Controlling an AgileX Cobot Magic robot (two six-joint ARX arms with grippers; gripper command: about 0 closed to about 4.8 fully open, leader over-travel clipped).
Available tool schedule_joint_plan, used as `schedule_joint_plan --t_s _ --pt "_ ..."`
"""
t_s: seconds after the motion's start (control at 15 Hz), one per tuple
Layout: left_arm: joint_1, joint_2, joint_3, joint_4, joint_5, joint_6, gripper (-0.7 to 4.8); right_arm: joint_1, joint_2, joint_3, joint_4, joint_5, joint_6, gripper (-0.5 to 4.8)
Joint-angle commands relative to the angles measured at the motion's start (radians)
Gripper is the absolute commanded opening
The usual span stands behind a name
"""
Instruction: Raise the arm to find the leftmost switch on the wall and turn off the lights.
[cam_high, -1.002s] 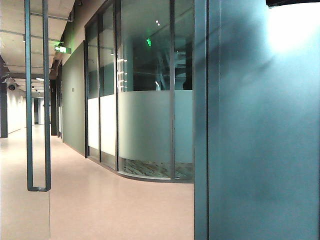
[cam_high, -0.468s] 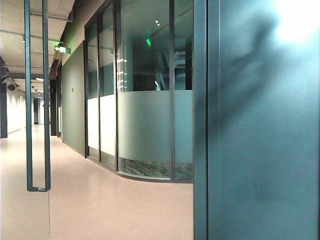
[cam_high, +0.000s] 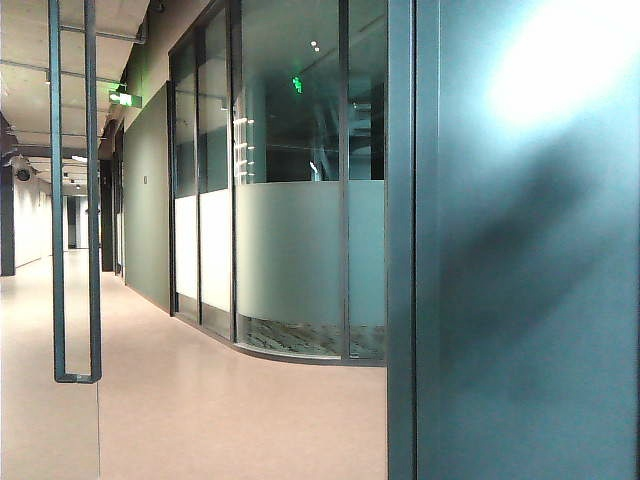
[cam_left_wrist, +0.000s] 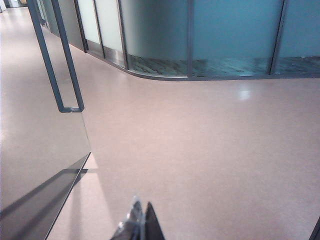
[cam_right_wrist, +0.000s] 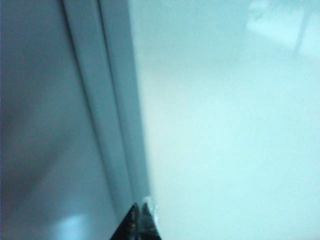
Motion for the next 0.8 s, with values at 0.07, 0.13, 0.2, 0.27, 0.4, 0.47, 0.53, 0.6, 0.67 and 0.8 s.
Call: schedule_joint_plan --t_s 0.07,0.13,0.2,0.27,0.4,0.47,0.53,0.6,0.67,0.8 --pt "0.001 -0.001 0.002 0.013 0.004 0.004 -0.05 0.007 -0.05 -0.089 0.074 -0.126 0.012 -0.01" --pt "0.001 -0.001 0.002 0.013 0.004 0.004 -0.05 0.007 -0.069 -0.109 0.08 -0.13 0.016 -0.01" --pt "0.001 -0.001 0.002 0.013 0.004 0.004 -0.05 0.007 -0.085 -0.12 0.079 -0.13 0.024 -0.01" --pt "0.001 -0.001 0.002 0.013 0.004 0.004 -0.05 0.007 -0.105 -0.127 0.073 -0.13 0.026 -0.01" --pt "0.001 -0.001 0.002 0.013 0.004 0.004 -0.05 0.006 -0.132 -0.127 0.061 -0.13 0.025 -0.01" --pt "0.001 -0.001 0.002 0.013 0.005 0.004 -0.05 0.006 -0.133 -0.127 0.063 -0.13 0.025 -0.01" --pt "0.001 -0.001 0.002 0.013 0.004 0.004 -0.05 0.007 -0.133 -0.127 0.061 -0.13 0.025 -0.01" --pt "0.001 -0.001 0.002 0.013 0.004 0.004 -0.05 0.007 -0.133 -0.127 0.061 -0.13 0.025 -0.01" --pt "0.001 -0.001 0.002 0.013 0.004 0.004 -0.05 0.007 -0.133 -0.127 0.06 -0.13 0.026 -0.01" --pt "0.001 -0.001 0.002 0.013 0.004 0.004 -0.05 0.012 -0.133 -0.127 0.061 -0.13 0.029 -0.01"
